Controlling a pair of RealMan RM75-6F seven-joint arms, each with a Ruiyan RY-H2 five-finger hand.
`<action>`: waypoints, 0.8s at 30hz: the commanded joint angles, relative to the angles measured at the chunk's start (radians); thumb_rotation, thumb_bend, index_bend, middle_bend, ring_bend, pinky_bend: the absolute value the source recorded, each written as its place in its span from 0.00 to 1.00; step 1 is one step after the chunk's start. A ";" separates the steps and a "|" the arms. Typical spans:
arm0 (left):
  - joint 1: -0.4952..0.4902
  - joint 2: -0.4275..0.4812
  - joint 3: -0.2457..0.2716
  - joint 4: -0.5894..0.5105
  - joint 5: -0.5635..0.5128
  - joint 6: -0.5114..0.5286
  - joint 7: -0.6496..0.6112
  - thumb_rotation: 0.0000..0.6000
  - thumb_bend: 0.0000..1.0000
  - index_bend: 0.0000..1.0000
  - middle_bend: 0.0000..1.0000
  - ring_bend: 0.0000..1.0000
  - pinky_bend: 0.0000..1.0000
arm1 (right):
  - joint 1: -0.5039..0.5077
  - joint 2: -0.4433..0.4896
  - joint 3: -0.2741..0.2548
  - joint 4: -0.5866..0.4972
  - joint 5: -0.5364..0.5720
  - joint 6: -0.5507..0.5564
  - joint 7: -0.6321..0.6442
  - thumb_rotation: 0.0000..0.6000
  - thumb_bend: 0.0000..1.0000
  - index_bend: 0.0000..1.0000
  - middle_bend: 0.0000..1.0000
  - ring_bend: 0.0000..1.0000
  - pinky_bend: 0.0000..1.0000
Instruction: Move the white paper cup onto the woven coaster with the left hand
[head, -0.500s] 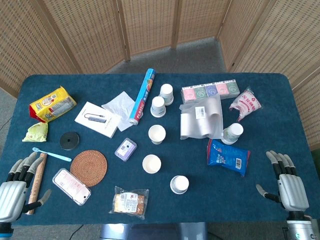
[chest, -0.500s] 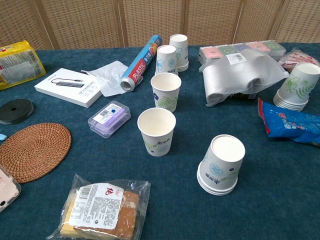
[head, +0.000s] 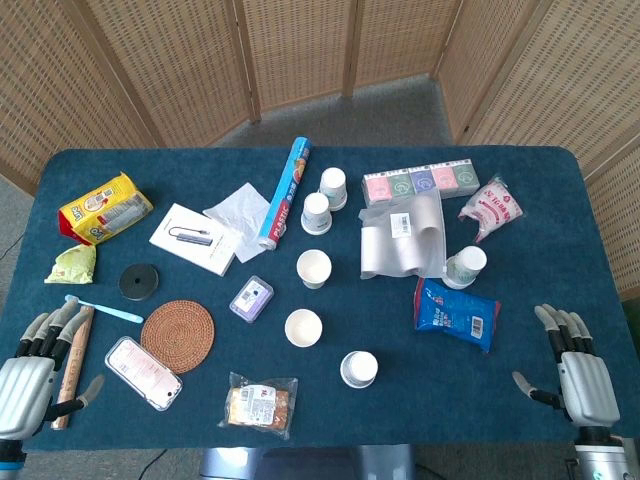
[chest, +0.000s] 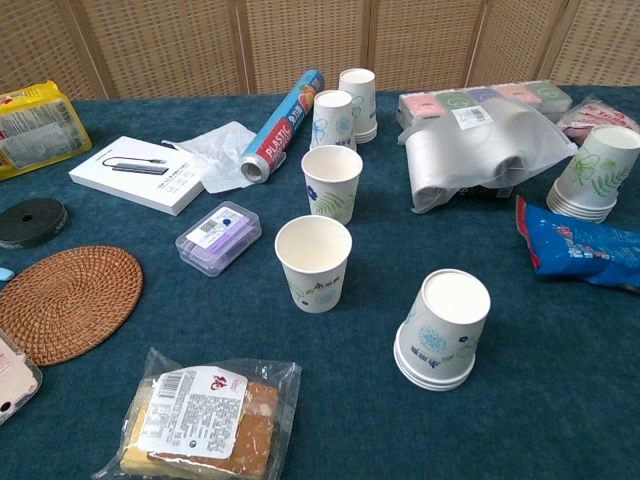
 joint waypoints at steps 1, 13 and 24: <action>-0.029 0.021 -0.011 -0.015 0.003 -0.033 -0.004 0.88 0.36 0.06 0.00 0.00 0.00 | -0.005 0.001 -0.001 0.004 -0.001 0.007 0.006 1.00 0.25 0.00 0.00 0.00 0.00; -0.264 0.009 -0.066 -0.050 -0.029 -0.364 0.053 0.92 0.36 0.05 0.00 0.00 0.00 | -0.010 -0.001 0.003 0.038 0.032 -0.010 0.066 1.00 0.25 0.00 0.00 0.00 0.00; -0.485 -0.177 -0.161 0.034 -0.153 -0.598 0.133 0.97 0.36 0.03 0.00 0.00 0.00 | -0.016 -0.002 0.019 0.085 0.069 -0.020 0.113 1.00 0.25 0.00 0.00 0.00 0.00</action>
